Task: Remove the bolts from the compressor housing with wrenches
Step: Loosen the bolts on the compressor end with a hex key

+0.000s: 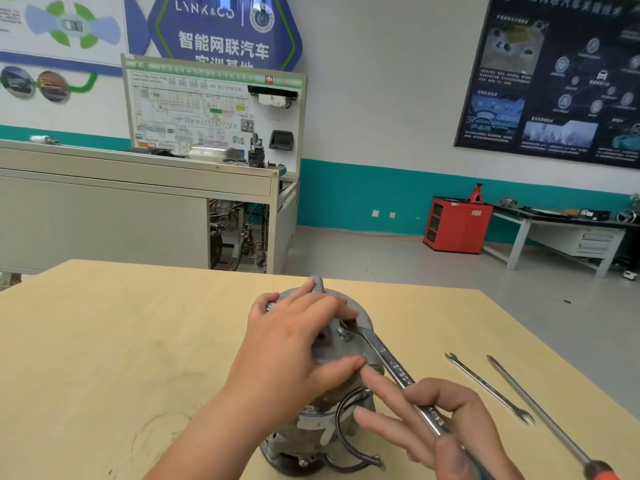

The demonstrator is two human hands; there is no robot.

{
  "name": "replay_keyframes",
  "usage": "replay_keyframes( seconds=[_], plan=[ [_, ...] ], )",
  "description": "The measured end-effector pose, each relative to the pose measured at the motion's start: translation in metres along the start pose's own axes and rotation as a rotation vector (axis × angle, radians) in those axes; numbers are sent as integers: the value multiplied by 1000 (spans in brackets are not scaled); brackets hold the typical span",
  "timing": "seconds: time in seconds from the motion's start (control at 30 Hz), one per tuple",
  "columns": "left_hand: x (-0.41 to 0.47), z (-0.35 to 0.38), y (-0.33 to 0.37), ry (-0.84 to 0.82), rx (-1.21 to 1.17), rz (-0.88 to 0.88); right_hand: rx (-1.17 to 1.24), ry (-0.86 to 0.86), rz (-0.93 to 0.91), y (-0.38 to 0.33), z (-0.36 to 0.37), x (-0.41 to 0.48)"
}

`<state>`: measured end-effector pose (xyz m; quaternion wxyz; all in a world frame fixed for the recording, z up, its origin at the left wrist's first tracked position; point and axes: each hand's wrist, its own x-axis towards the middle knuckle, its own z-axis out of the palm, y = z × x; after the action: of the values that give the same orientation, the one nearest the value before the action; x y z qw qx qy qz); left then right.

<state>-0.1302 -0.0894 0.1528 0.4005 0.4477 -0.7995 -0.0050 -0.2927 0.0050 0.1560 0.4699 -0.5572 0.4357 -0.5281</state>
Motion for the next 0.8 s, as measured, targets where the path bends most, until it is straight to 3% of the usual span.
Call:
replay_keyframes(
  seconds=[0.03, 0.2, 0.4, 0.57, 0.7, 0.8],
  plan=[
    [-1, 0, 0, -1, -6, -8, 63, 23, 32, -5, 2, 2],
    [-1, 0, -1, -19, -40, -19, 342, 189, -200, 16, 0, 10],
    [-1, -1, 0, 8, -81, -29, 4, 138, -434, 18, 2, 15],
    [-2, -2, 1, 12, -52, -15, -7, 322, -541, 25, -5, 27],
    [0, -8, 1, -7, -63, -19, 287, 214, -343, 27, -18, 49],
    [-1, -12, -5, -32, -108, -14, 445, 248, -235, 29, -28, 82]
  ],
)
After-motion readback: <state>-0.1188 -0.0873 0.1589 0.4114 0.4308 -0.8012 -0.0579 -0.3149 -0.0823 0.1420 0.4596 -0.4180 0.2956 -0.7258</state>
